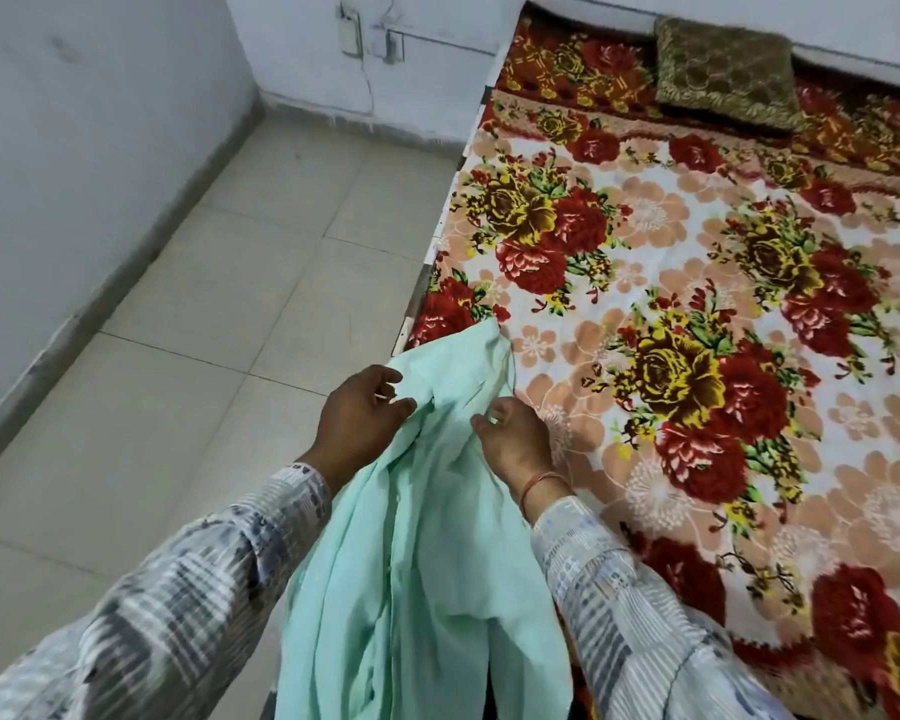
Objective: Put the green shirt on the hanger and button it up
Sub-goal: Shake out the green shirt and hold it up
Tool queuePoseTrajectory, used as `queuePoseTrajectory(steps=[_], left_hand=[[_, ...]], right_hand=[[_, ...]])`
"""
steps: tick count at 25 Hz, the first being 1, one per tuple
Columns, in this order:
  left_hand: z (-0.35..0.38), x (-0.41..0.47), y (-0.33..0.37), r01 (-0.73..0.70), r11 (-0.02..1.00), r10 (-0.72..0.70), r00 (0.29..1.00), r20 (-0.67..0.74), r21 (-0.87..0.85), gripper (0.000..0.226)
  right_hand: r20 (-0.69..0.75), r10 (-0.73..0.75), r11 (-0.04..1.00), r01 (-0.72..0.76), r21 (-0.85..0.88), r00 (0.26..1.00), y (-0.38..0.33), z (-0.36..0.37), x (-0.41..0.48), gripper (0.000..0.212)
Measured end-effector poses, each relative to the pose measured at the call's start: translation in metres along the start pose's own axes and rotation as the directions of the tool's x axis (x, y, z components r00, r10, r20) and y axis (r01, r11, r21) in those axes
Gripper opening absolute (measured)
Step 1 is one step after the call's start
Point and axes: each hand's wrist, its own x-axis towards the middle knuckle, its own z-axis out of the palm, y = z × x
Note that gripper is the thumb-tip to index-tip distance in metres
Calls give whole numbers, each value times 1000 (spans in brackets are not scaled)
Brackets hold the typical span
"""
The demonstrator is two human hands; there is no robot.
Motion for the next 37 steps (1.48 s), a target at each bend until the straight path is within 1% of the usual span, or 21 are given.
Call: queuePoseTrajectory(steps=[4, 6, 7, 8, 10, 12, 13, 14, 15, 16, 17, 18, 20, 23, 25, 27, 30, 32, 33, 35, 37], left_hand=[[24, 37, -17, 54, 977, -62, 998, 30, 204, 50], [36, 46, -26, 108, 963, -126, 990, 58, 246, 62], [40, 49, -30, 123, 958, -146, 987, 71, 258, 64], [42, 49, -31, 126, 951, -155, 985, 82, 282, 63], [42, 50, -32, 161, 949, -194, 976, 101, 271, 45], [34, 47, -25, 278, 954, -293, 941, 170, 108, 21], [26, 43, -19, 377, 926, -362, 901, 238, -20, 15], [16, 36, -10, 497, 849, -415, 837, 356, -181, 11], [5, 26, 1, 621, 707, -407, 748, 524, -338, 6], [-7, 14, 15, 714, 536, -322, 665, 674, -449, 15], [-18, 0, 29, 761, 392, -217, 623, 752, -517, 22], [-27, -13, 44, 762, 309, -123, 625, 771, -569, 26], [-42, -45, 74, 710, 281, 21, 668, 744, -645, 32], [-68, -104, 125, 580, 350, 211, 717, 665, -736, 36], [-91, -155, 167, 427, 439, 348, 731, 587, -791, 31], [-109, -211, 211, 304, 414, 466, 739, 487, -858, 24], [-125, -310, 270, 136, 353, 476, 825, 303, -926, 17], [-131, -359, 297, 6, 395, 466, 860, 206, -919, 31], [-137, -388, 309, -54, 442, 497, 846, 195, -895, 40], [-150, -447, 331, -139, 589, 555, 785, 274, -796, 51], [-157, -495, 346, -257, 694, 597, 728, 338, -672, 40]], right_hand=[[-55, 85, 996, -84, 6, 995, 2, 27, 25, 52], [-62, 139, 990, -137, 31, 988, 5, 39, 36, 43], [-63, 164, 986, -161, 44, 984, 6, 42, 40, 30], [-61, 176, 983, -172, 63, 983, 7, 43, 41, 15], [-26, 172, 970, -165, 177, 985, 5, 38, 35, 22], [-8, 157, 910, -142, 389, 988, -4, 23, 17, 6], [22, 154, 861, -145, 488, 988, -8, 12, 7, 12], [70, 153, 809, -166, 563, 986, -13, 2, -3, 27], [119, 160, 755, -199, 625, 980, -18, -9, -14, 37], [168, 177, 694, -244, 677, 970, -25, -22, -24, 44], [224, 186, 634, -291, 717, 957, -33, -35, -36, 49], [272, 177, 586, -323, 743, 946, -44, -48, -51, 53], [343, 103, 509, -346, 788, 934, -66, -74, -82, 57], [400, -68, 397, -343, 851, 914, -103, -114, -148, 57], [386, -243, 364, -285, 887, 890, -128, -149, -206, 57], [322, -386, 332, -195, 923, 865, -150, -185, -268, 54], [193, -478, 298, -48, 953, 857, -166, -241, -376, 67], [131, -476, 282, 9, 959, 870, -168, -267, -431, 59], [81, -478, 271, 60, 961, 875, -167, -282, -465, 51], [-24, -483, 225, 150, 963, 875, -157, -315, -526, 38], [-90, -509, 188, 213, 959, 856, -147, -339, -573, 32]])
